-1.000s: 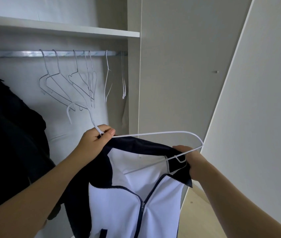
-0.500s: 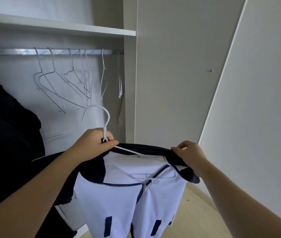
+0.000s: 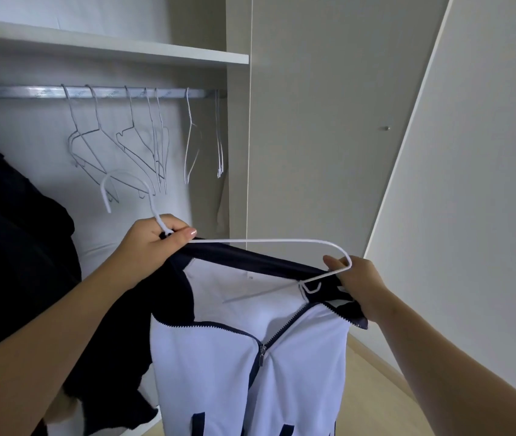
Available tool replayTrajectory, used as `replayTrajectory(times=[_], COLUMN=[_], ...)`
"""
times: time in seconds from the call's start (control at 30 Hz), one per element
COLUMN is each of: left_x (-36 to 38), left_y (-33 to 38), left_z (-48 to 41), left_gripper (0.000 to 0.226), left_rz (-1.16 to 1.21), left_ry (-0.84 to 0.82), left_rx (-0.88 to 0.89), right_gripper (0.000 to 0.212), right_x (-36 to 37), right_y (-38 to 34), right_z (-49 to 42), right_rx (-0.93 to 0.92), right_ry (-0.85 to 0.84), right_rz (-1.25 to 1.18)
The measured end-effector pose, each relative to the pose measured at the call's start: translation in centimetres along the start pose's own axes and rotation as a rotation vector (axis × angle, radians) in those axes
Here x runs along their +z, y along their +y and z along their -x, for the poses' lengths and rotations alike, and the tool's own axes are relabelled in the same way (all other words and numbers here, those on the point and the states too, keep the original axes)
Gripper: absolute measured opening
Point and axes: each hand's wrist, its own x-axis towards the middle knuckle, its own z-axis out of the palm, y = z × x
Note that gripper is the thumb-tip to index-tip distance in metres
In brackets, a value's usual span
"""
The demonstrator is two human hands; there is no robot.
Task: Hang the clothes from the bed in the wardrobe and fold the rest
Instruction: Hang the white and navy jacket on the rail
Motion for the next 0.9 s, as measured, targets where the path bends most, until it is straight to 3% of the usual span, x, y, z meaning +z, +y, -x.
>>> replayTrajectory(times=[0.27, 0.33, 0.4, 0.53, 0.63, 0.77, 0.83, 0.9], left_x=[0.1, 0.6, 1.3, 3.2, 4.6, 5.1, 5.0, 4.7], left_y=[-0.3, -0.5, -0.9, -1.2, -0.5, -0.2, 0.0, 0.2], left_z=[0.4, 0.5, 0.8, 1.1, 1.0, 1.2, 1.3, 1.2], left_gripper=[0.047, 0.039, 0.026, 0.031, 0.034, 0.026, 0.023, 0.022], left_rz=[-0.265, -0.339, -0.453, -0.492, -0.33, -0.119, -0.063, -0.037], left_ry=[-0.219, -0.273, -0.351, -0.373, -0.283, -0.111, -0.067, -0.031], left_rx=[0.147, 0.171, 0.153, 0.069, -0.01, -0.068, -0.078, -0.07], right_gripper=[0.031, 0.031, 0.032, 0.035, 0.026, 0.015, 0.021, 0.029], right_x=[-0.4, -0.2, -0.2, 0.9, 2.8, 3.4, 3.1, 2.6], right_y=[0.9, 1.1, 0.7, -1.6, -3.8, -4.5, -4.1, -3.2], right_z=[0.1, 0.3, 0.4, 1.4, 3.1, 4.8, 4.6, 3.8], right_rx=[0.135, 0.133, 0.121, 0.083, -0.035, -0.088, -0.154, -0.251], right_ry=[-0.052, -0.017, 0.026, 0.036, -0.125, -0.563, -0.493, -0.188], right_rz=[-0.074, -0.031, 0.003, -0.123, -0.148, -0.17, -0.133, -0.063])
